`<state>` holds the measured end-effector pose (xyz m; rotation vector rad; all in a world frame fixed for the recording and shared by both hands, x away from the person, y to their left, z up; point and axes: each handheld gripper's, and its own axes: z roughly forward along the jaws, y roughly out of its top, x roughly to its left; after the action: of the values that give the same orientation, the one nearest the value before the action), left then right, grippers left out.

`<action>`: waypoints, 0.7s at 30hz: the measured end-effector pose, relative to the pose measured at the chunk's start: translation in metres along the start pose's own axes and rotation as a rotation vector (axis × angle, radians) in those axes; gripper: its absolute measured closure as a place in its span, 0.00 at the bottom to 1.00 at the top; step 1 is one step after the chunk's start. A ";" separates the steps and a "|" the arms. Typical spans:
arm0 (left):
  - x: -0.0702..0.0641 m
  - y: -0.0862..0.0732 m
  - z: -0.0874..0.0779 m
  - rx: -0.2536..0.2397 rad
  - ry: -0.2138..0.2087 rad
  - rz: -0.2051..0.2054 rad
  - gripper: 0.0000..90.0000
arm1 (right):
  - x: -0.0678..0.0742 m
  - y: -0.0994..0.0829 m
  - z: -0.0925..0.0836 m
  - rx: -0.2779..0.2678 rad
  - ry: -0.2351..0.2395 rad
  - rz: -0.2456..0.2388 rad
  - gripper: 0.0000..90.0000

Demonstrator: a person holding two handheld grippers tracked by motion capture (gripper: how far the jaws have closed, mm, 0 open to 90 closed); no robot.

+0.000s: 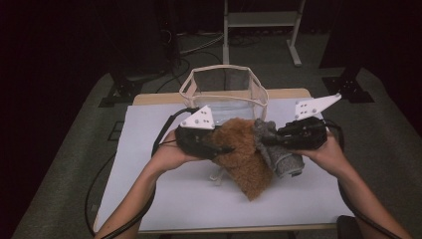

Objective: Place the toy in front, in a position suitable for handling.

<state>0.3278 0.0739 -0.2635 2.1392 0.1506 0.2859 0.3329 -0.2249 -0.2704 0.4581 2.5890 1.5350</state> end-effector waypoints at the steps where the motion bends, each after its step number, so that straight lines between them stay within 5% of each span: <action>1: -0.001 0.004 0.004 -0.004 -0.004 0.002 0.49 | 0.002 0.008 -0.005 0.006 -0.009 -0.019 0.89; 4: 0.000 0.013 0.015 0.003 -0.010 0.015 0.48 | 0.004 0.032 -0.015 0.037 -0.034 -0.077 0.89; 12: -0.002 0.035 0.040 -0.002 -0.045 0.046 0.46 | 0.007 0.071 -0.021 0.078 -0.029 -0.123 0.89; 16: -0.004 0.041 0.048 0.004 -0.053 0.050 0.42 | 0.006 0.071 -0.013 0.139 -0.024 -0.103 0.89; 21: -0.004 0.041 0.055 -0.011 -0.078 0.039 0.34 | -0.005 0.050 -0.011 0.213 -0.040 -0.064 0.90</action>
<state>0.3381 0.0064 -0.2589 2.1405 0.0615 0.2252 0.3452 -0.2139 -0.2220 0.4149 2.7201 1.2236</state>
